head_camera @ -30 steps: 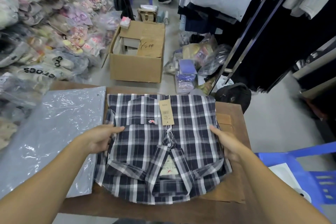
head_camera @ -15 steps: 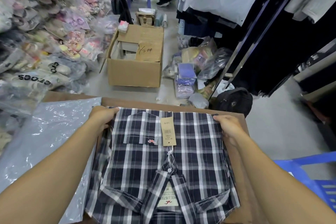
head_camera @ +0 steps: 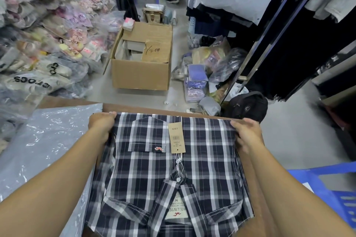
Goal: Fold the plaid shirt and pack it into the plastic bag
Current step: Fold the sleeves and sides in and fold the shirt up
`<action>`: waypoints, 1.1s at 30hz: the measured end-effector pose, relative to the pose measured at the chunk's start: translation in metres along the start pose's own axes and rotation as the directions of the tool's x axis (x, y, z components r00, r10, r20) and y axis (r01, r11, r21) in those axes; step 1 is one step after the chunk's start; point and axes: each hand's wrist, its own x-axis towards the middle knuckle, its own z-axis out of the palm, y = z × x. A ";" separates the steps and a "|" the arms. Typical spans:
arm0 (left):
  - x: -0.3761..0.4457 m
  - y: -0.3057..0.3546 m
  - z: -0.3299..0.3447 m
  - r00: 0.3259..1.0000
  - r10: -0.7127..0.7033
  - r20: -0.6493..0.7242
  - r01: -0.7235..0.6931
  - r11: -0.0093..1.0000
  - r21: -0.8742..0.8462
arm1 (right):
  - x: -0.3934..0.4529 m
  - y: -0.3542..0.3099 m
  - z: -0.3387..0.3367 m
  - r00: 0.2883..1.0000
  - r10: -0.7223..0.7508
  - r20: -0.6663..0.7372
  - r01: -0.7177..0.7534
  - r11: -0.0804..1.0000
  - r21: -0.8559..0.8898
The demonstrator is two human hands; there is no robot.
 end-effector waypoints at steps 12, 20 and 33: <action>-0.051 -0.077 0.038 0.539 0.525 0.658 -0.777 0.007 0.630 | -0.025 0.063 0.013 0.624 -0.335 0.706 0.712 -0.130 -0.690; -0.082 -0.051 0.029 0.365 0.499 0.786 -0.907 -0.002 0.422 | -0.050 0.056 -0.001 0.785 -0.537 0.309 0.534 0.334 -0.776; -0.116 -0.052 0.075 0.362 0.079 0.929 -0.926 -0.087 0.368 | -0.070 0.049 -0.054 0.963 0.080 0.257 0.055 0.877 -0.478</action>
